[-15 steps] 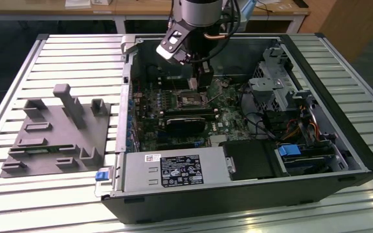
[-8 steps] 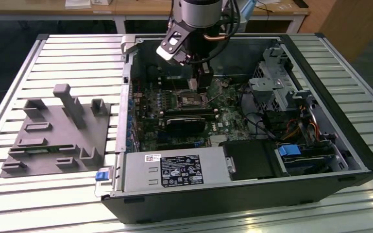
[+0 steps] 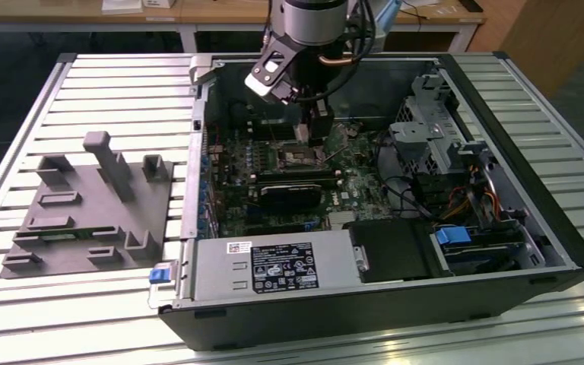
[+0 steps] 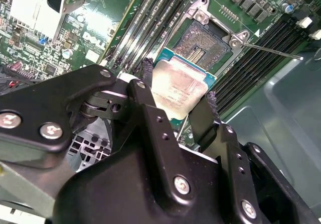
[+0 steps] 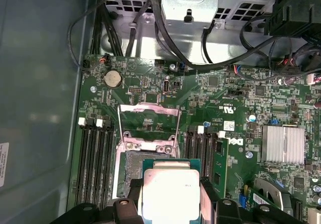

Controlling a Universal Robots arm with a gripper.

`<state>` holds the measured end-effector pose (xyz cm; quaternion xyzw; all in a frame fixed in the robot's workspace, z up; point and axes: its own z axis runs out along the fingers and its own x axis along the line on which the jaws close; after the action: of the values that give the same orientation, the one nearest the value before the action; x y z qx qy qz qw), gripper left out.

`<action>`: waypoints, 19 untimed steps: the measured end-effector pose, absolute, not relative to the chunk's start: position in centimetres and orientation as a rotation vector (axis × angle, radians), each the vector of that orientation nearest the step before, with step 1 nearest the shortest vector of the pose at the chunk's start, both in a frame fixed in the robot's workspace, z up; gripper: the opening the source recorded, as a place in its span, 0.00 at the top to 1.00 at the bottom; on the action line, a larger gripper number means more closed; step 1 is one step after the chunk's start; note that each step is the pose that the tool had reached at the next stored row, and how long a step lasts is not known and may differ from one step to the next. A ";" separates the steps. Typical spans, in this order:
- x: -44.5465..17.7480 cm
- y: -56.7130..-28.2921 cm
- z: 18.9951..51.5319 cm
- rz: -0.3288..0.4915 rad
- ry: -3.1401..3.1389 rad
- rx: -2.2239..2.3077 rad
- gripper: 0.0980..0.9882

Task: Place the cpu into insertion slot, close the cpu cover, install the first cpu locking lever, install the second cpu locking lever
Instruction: 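Place the cpu into insertion slot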

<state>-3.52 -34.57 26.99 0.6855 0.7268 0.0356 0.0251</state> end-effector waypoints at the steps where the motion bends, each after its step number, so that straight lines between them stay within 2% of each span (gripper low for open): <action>1: -3.5 -34.6 27.0 0.110 2.247 2.120 0.51; 19: -3.5 -34.5 26.3 0.110 2.247 2.121 0.51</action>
<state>-3.53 -34.54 26.35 0.6858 0.7265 0.0354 0.0250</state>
